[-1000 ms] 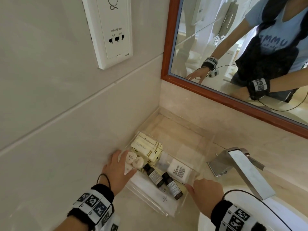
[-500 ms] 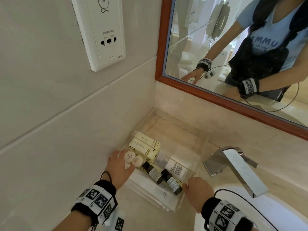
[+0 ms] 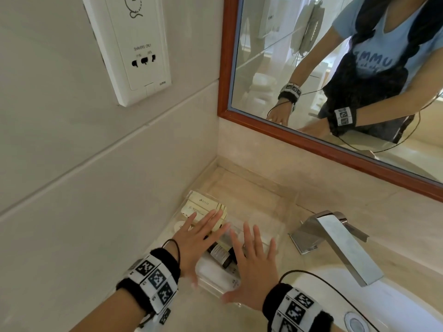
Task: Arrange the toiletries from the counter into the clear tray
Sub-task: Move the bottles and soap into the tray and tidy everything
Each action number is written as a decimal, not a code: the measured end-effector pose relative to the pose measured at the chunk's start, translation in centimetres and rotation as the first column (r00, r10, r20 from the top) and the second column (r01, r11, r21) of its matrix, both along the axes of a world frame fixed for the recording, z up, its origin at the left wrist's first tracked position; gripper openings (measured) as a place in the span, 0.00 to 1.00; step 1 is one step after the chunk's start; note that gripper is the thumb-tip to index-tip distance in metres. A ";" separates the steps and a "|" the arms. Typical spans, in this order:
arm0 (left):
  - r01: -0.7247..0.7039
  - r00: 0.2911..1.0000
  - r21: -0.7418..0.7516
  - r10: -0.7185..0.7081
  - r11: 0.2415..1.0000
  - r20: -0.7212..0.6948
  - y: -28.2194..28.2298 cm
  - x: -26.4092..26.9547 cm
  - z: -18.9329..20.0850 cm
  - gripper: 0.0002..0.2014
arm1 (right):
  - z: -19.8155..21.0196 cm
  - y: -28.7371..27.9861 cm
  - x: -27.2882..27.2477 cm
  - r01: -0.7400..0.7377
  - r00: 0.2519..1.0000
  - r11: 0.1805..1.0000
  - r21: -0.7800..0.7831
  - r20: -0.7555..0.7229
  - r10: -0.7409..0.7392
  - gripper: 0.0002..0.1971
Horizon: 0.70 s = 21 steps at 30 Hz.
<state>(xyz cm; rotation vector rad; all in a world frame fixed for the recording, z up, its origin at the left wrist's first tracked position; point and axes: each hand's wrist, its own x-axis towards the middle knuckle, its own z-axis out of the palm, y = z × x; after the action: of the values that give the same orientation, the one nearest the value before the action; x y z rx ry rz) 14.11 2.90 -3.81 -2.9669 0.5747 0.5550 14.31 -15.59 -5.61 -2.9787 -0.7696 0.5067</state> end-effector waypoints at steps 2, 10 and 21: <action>-0.011 1.000 0.035 0.010 0.999 0.018 -0.3 0.7 -0.1 0.76 | 0.5 0.2 0.6 -0.042 0.998 0.999 -0.013 0.051 0.043 0.78; -0.043 0.999 0.034 0.043 0.998 -0.011 -0.2 2.0 0.5 0.67 | 1.6 0.5 1.4 -0.021 1.000 1.000 -0.015 -0.022 0.021 0.64; -0.134 0.990 0.014 0.133 0.991 0.054 -1.1 2.8 1.1 0.50 | 3.7 0.2 3.4 -0.032 0.993 0.996 -0.083 -0.117 0.022 0.50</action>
<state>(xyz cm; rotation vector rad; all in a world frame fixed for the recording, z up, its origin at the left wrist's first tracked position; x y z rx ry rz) 16.93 1.76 -2.71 -3.0090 0.3671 0.4874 17.69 -15.36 -1.88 -2.9857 -0.7987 0.7242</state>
